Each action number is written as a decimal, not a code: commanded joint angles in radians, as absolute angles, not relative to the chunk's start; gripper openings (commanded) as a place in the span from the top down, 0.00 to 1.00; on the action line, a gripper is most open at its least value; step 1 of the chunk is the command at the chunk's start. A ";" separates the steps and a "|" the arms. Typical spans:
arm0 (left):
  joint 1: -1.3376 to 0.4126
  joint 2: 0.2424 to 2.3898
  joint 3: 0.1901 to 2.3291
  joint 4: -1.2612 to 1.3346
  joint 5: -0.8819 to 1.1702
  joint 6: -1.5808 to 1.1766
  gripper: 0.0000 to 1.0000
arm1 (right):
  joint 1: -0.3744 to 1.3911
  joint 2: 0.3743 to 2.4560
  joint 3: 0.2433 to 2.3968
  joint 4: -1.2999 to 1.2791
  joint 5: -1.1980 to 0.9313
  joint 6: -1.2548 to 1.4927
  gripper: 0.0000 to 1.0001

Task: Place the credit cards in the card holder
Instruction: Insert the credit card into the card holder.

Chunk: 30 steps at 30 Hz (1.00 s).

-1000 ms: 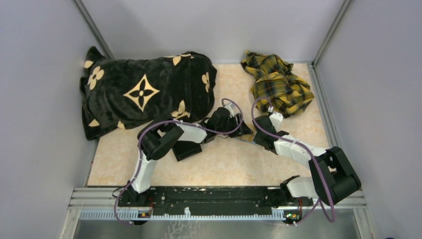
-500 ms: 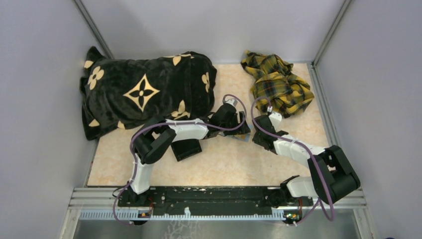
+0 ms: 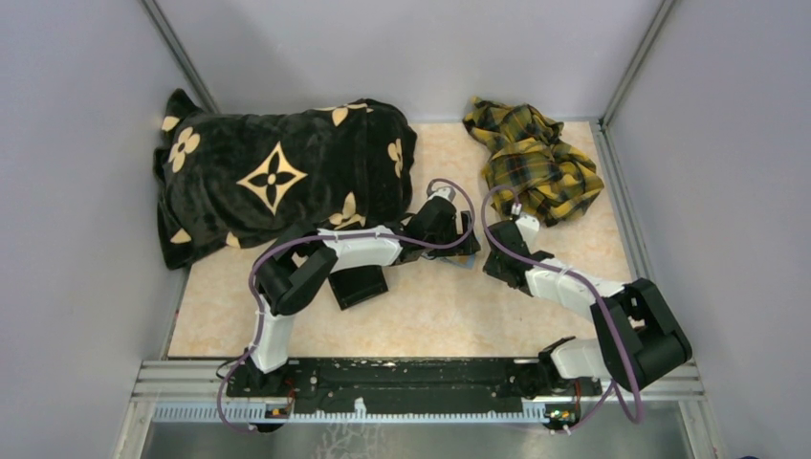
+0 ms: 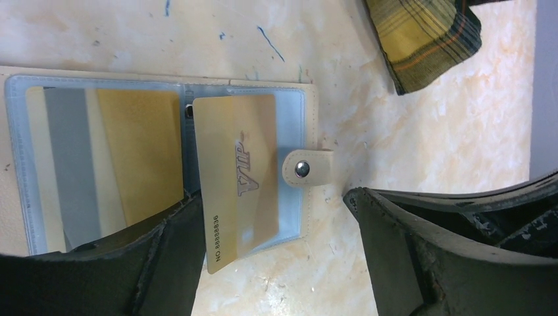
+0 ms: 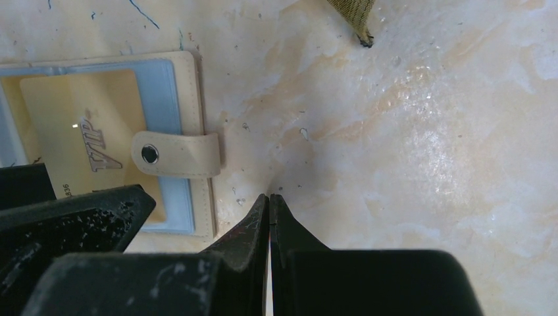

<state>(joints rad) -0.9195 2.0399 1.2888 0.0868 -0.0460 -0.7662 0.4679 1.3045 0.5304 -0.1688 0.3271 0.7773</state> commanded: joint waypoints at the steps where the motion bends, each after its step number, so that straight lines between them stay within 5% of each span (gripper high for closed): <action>1: -0.910 2.047 1.297 -0.022 -0.150 -0.734 0.13 | 0.457 1.318 0.553 -0.126 0.317 0.762 1.00; 10: -0.908 2.057 1.324 -0.003 -0.116 -0.735 0.11 | 0.460 1.303 0.562 -0.123 0.301 0.747 1.00; 12: -0.909 2.063 1.348 -0.043 -0.129 -0.728 0.01 | 0.460 1.304 0.566 -0.124 0.299 0.743 1.00; 19: -0.911 2.196 1.562 -0.275 -0.172 -0.693 0.00 | 0.465 1.305 0.573 -0.123 0.296 0.735 1.00; 30: -0.938 2.215 1.591 -0.343 -0.171 -0.613 0.02 | 0.465 1.322 0.578 -0.106 0.297 0.723 1.00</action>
